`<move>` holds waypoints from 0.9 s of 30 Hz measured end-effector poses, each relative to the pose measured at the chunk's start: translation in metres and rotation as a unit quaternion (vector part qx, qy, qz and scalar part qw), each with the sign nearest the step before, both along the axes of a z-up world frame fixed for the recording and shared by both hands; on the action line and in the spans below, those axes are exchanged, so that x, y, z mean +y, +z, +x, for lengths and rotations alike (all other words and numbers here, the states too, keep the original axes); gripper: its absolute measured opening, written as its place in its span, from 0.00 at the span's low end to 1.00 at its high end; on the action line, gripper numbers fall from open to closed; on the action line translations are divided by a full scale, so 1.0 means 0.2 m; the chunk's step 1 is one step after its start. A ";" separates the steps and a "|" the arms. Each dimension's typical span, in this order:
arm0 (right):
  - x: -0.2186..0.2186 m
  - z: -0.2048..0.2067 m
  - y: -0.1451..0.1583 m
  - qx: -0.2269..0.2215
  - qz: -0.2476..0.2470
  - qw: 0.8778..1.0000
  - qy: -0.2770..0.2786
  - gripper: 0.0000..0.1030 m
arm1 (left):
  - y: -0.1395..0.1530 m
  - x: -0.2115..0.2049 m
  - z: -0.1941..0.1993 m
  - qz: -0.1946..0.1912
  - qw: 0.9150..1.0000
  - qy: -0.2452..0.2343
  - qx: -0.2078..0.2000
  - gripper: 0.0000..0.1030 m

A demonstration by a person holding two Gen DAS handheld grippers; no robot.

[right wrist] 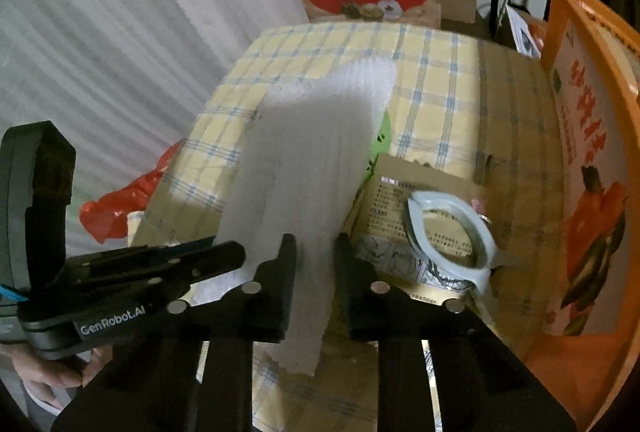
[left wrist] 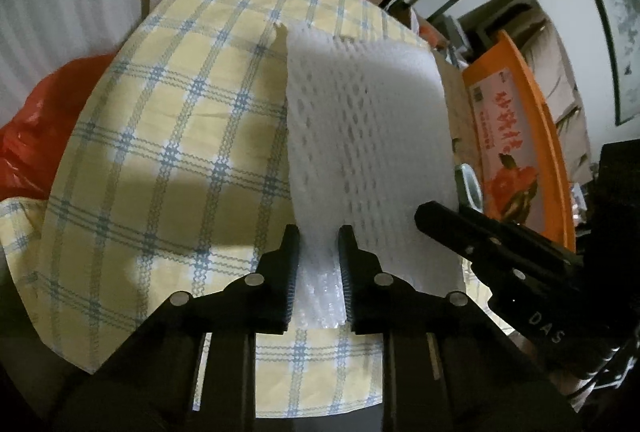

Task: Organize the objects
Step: 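Grasp the white foam net sheet edge with the left gripper and lift, then carry the foam sheet over the orange basket with the left gripper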

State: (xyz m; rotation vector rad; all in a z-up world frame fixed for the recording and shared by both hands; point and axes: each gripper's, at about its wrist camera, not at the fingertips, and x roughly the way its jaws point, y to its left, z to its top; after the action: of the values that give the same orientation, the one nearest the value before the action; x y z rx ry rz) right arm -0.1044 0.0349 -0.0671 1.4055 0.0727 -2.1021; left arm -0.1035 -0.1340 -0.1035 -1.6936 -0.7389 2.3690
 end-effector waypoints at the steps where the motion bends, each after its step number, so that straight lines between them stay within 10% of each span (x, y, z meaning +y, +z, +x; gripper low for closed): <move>1: 0.01 0.00 0.02 0.001 -0.005 1.000 0.001 0.13 | 0.01 0.00 0.00 0.002 1.000 0.000 0.004 0.15; 14: 0.16 0.05 0.37 0.058 -0.041 0.997 -0.001 0.12 | 0.42 0.15 0.04 0.015 0.996 -0.018 0.090 0.13; 27: 0.81 -0.05 0.64 0.083 -0.051 0.992 -0.085 0.12 | 0.68 0.67 -0.11 0.040 0.986 -0.101 0.126 0.13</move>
State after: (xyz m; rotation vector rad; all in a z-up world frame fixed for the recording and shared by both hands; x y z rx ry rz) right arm -0.1137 0.1976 0.0617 1.2124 -0.0890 -2.3248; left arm -0.1260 -0.0008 0.0324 -1.3354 -0.5814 2.3190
